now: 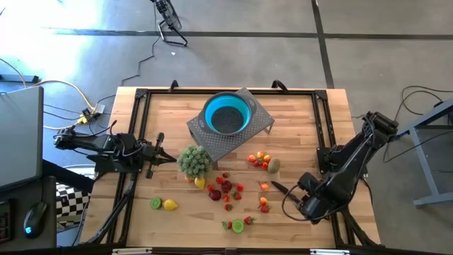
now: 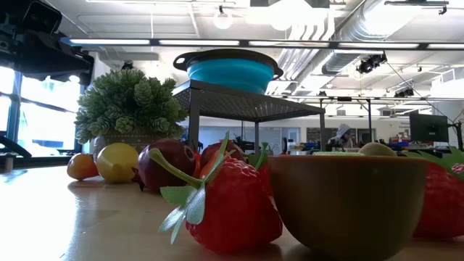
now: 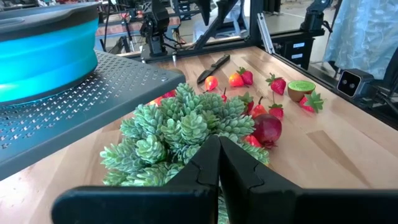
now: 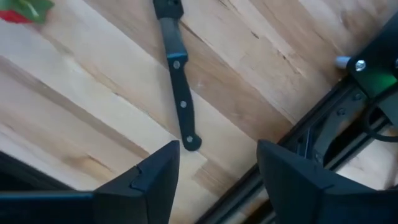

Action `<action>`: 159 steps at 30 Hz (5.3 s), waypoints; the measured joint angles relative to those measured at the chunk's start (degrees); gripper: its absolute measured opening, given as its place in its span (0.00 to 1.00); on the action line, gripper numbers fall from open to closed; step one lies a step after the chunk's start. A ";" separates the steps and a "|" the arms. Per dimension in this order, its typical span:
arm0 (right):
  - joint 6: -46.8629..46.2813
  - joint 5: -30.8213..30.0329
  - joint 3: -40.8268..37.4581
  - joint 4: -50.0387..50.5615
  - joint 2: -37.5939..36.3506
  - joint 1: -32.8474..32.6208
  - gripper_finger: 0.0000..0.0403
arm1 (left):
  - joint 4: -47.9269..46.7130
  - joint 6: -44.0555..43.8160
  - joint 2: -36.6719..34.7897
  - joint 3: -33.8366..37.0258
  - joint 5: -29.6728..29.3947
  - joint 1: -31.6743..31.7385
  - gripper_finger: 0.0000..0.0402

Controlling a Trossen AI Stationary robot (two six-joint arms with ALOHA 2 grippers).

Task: Pick & Place Fruit
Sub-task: Put the black kitchen knife on the shelf to the right of the blue strainer bowl

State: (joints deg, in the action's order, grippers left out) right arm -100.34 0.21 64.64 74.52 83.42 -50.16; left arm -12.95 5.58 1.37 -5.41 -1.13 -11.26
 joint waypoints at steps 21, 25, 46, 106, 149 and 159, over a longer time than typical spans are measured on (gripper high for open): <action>-3.95 -3.22 0.00 -3.05 5.00 -3.60 0.50 | 0.00 0.15 0.00 0.00 0.00 0.02 0.00; -2.92 -4.18 0.00 -3.10 5.00 -2.26 0.50 | 0.00 0.13 0.00 0.00 0.00 0.02 0.00; -3.22 -1.42 0.00 -6.61 5.56 -2.53 0.50 | 0.00 0.13 0.00 0.00 0.02 0.02 0.00; 4.37 7.01 -16.76 -32.12 11.63 -3.20 0.15 | -0.02 0.09 -0.01 0.00 0.02 0.01 0.00; 11.52 -20.93 -15.11 -31.38 -10.54 11.72 0.13 | -0.04 0.11 0.00 0.00 0.02 0.00 0.00; 20.93 -26.54 -6.24 -21.15 -10.58 20.03 0.13 | -0.07 0.11 -0.02 -0.02 0.02 0.01 0.00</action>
State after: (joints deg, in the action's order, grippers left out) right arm -79.42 -26.33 58.41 53.37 72.84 -30.13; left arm -13.02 5.69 1.35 -5.43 -1.10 -11.25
